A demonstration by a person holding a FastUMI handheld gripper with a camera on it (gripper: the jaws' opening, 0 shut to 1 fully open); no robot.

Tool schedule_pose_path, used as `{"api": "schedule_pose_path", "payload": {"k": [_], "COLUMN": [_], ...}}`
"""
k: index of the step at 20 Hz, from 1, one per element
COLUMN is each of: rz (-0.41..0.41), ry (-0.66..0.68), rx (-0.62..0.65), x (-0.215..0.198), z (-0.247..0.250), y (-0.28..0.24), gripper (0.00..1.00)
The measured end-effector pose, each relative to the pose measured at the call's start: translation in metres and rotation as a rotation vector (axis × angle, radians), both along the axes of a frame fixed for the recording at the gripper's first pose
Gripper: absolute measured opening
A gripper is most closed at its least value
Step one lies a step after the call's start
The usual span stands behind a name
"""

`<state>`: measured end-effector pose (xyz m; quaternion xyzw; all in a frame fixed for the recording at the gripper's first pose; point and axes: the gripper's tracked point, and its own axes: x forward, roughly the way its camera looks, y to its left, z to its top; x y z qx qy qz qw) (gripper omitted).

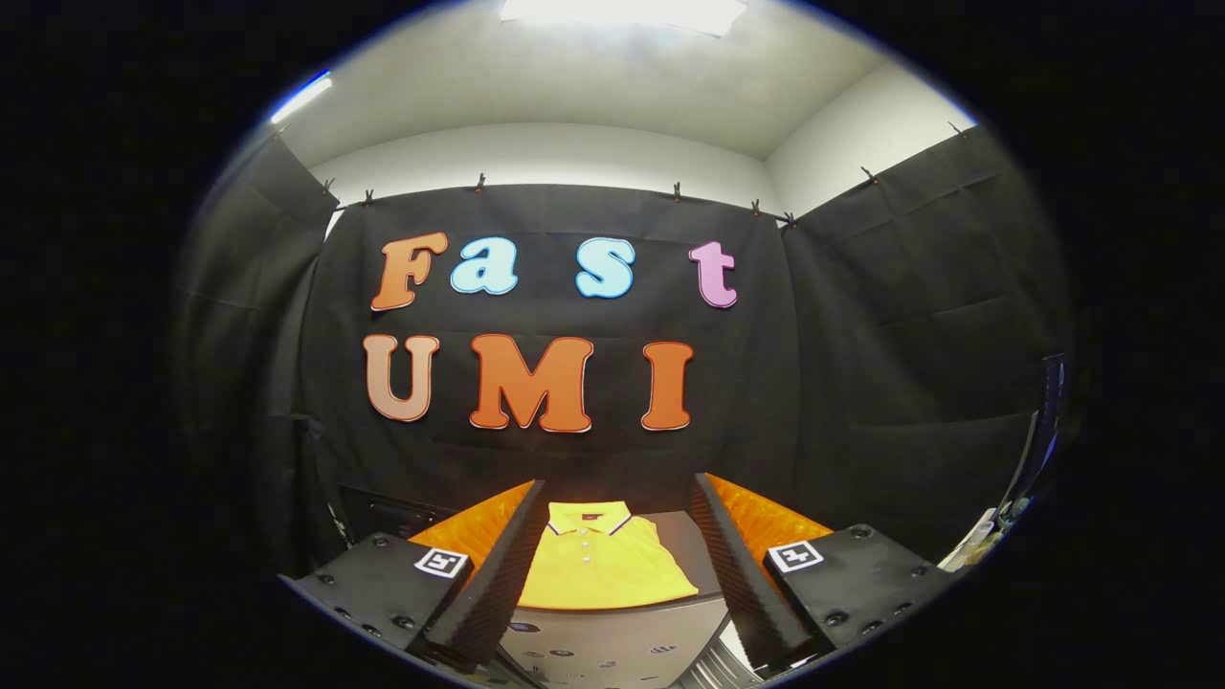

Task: Put the clothes into the washing machine and then close the washing machine lid.

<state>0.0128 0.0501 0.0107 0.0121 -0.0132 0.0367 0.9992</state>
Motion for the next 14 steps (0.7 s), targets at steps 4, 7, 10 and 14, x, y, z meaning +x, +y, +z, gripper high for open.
{"api": "schedule_pose_path", "payload": {"k": [4,7,10,14], "rz": [0.019,0.027,-0.007,-0.050], "ry": [-0.002,-0.007,0.017,0.045], "rx": [0.030,0.032,0.030,0.092], "x": [0.004,0.011,0.024,0.047], "z": [-0.001,-0.001,-0.012,-0.024], "y": [0.008,0.010,0.000,-0.009], "gripper": [0.98,0.98,0.98,0.98]}}
